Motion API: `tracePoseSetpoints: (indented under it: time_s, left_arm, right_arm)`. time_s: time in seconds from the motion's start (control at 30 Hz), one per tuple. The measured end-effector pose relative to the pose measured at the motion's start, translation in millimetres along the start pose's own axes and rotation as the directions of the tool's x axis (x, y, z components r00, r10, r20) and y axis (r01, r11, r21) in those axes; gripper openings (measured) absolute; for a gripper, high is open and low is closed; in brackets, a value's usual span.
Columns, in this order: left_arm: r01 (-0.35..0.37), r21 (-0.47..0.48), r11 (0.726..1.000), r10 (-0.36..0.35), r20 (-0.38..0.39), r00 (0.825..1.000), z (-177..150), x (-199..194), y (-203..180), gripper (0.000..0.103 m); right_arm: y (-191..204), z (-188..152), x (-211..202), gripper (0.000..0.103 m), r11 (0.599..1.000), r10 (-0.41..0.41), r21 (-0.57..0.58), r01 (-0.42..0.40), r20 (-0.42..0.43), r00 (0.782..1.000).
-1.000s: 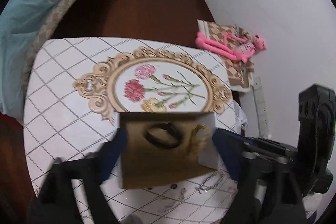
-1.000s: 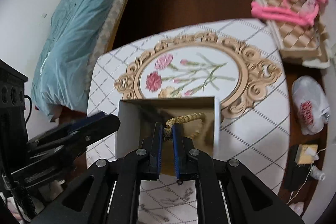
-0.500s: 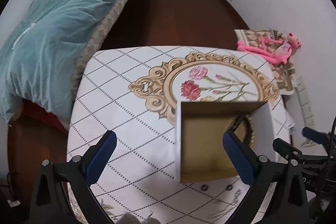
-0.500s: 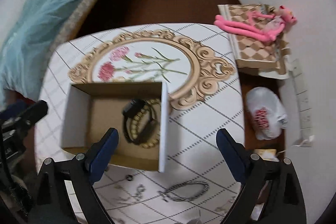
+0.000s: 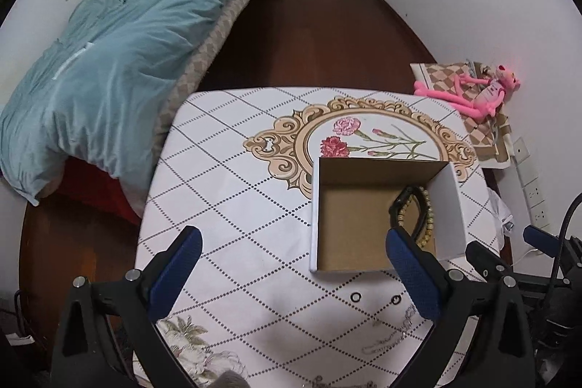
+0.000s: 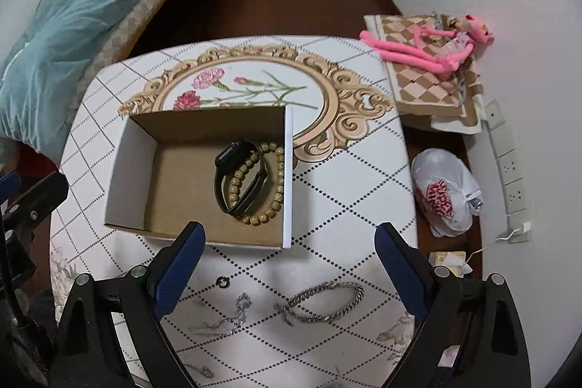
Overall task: Organize jewelry
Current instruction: 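Lift both tools out of the box and back over the table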
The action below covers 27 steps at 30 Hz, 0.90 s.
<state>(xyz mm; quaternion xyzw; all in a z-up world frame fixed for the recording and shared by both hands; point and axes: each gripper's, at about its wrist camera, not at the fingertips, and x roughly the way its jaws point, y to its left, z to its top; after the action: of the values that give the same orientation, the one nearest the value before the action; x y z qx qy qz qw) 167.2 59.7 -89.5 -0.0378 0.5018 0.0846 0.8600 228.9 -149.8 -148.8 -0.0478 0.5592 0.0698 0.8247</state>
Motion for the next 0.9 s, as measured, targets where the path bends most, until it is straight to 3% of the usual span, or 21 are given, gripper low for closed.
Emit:
tracePoseSetpoints:
  time_s: [0.4, 0.6, 0.7, 0.9]
  left_arm:
    - [0.004, -0.013, 1.0, -0.003, 0.092, 0.996, -29.0, -75.7, 2.9, 0.103]
    - [0.014, -0.017, 1.0, -0.012, 0.099, 0.995, -46.4, -91.2, 11.9, 0.103]
    - [-0.003, -0.007, 1.0, 0.003, 0.065, 0.998, -68.2, -82.2, 14.2, 0.103]
    - [0.033, 0.025, 0.999, -0.03, -0.111, 0.993, -133.5, -26.9, -1.9, 0.103]
  right_arm:
    - [-1.6, -28.7, -95.1, 0.095, 1.0, -0.007, 0.021, 0.003, 0.163, 0.987]
    - [-4.1, -51.2, -114.8, 0.095, 0.998, 0.036, 0.046, -0.044, 0.163, 0.986]
    - [-9.4, -72.6, -104.1, 0.095, 0.996, 0.042, 0.07, -0.051, 0.127, 0.991]
    - [-26.0, -128.1, -46.0, 0.095, 0.99, 0.039, 0.133, -0.037, -0.015, 0.999]
